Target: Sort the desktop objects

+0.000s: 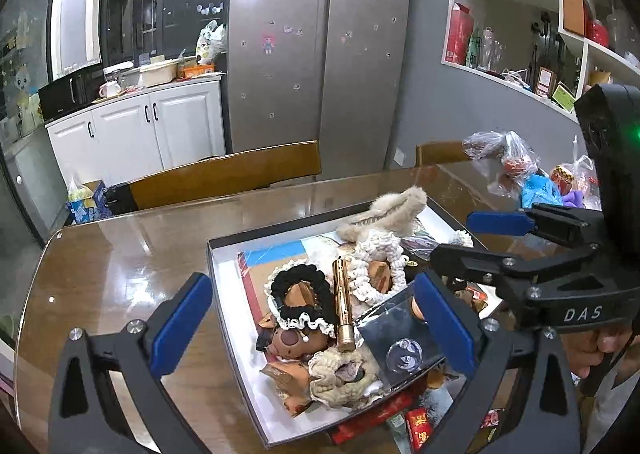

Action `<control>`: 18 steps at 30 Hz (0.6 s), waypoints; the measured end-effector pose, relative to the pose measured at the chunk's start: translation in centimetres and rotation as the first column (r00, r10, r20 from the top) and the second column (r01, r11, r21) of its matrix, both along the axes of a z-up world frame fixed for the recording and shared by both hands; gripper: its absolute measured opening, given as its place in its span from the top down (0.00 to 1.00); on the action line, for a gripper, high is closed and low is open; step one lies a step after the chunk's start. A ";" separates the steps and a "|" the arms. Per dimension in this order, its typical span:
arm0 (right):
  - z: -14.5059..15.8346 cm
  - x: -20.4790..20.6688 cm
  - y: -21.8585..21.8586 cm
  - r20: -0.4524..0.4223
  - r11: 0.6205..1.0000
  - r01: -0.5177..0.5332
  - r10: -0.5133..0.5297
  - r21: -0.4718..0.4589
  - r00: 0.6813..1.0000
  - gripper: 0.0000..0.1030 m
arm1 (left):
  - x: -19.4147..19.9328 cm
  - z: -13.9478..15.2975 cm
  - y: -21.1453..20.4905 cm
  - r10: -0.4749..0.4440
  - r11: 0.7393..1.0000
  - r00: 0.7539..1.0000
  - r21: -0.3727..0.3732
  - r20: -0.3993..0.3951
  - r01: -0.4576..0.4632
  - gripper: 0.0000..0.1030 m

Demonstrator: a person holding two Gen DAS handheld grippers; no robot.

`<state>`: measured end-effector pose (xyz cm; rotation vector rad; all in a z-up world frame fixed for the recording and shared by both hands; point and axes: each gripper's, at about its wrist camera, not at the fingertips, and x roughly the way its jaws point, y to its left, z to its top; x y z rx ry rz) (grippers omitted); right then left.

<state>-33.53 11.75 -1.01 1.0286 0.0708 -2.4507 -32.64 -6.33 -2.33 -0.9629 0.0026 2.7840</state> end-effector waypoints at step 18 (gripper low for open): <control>1.1 0.9 0.8 -0.024 0.998 0.068 -0.068 0.008 0.997 0.26 | 0.9 0.5 2.2 0.036 0.998 0.999 -0.051 0.004 -0.036 0.01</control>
